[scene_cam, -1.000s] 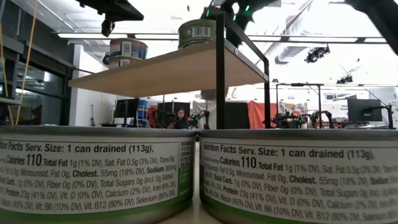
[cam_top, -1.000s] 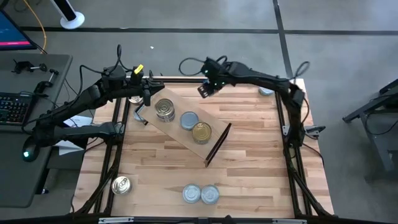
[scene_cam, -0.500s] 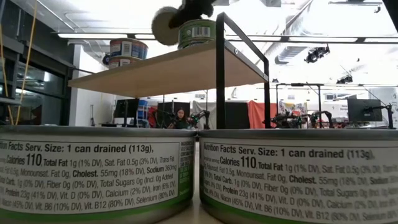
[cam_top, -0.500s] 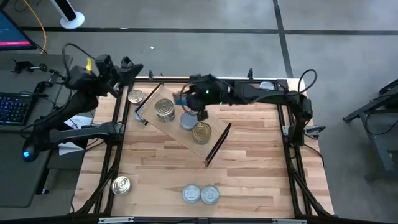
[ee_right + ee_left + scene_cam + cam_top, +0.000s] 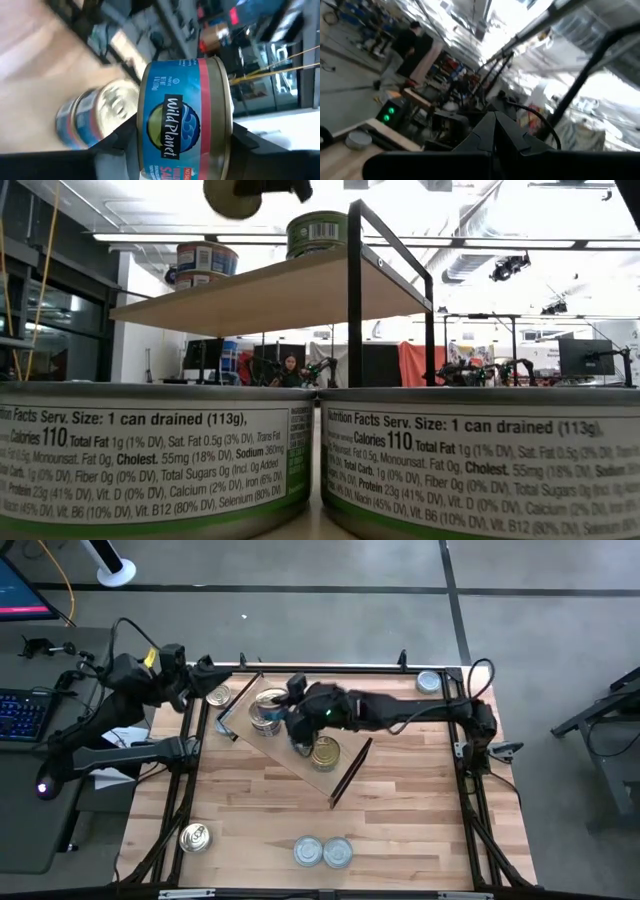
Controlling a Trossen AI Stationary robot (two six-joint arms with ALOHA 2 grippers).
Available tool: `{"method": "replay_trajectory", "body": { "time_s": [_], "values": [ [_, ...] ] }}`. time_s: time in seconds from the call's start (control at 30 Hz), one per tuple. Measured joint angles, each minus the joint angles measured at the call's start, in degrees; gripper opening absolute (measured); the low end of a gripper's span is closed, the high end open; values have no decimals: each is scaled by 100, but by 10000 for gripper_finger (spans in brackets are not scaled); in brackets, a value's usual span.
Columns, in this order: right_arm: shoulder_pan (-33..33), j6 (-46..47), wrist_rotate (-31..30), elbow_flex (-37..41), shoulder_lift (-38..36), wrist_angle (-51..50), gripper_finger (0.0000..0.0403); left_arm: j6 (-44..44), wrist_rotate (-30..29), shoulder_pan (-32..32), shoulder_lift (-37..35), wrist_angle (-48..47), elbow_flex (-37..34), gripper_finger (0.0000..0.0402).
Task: Stack canned seafood by type on shelf
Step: Stack the blue-pink tuna can on top of the blue-pink tuna can on the shelf
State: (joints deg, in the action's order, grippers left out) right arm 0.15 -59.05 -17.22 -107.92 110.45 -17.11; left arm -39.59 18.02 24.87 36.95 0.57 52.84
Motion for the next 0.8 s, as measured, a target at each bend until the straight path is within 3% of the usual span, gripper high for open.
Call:
{"method": "replay_trajectory", "body": {
  "time_s": [0.2, 0.3, 0.6, 0.8],
  "values": [
    [162, -558, -1223, 7, 557, 454, 191, 274, 17, -337, -200, -307, -7, 0],
    [190, -630, -1447, 4, 644, 619, 184, 412, 22, -373, -277, -283, -7, 0],
    [200, -341, -1102, 0, 704, 864, 192, 426, 7, -372, -163, -285, -7, 0],
    [188, -44, -688, 0, 764, 1012, 210, 296, -25, -373, 391, -299, -7, 0]
  ]
}}
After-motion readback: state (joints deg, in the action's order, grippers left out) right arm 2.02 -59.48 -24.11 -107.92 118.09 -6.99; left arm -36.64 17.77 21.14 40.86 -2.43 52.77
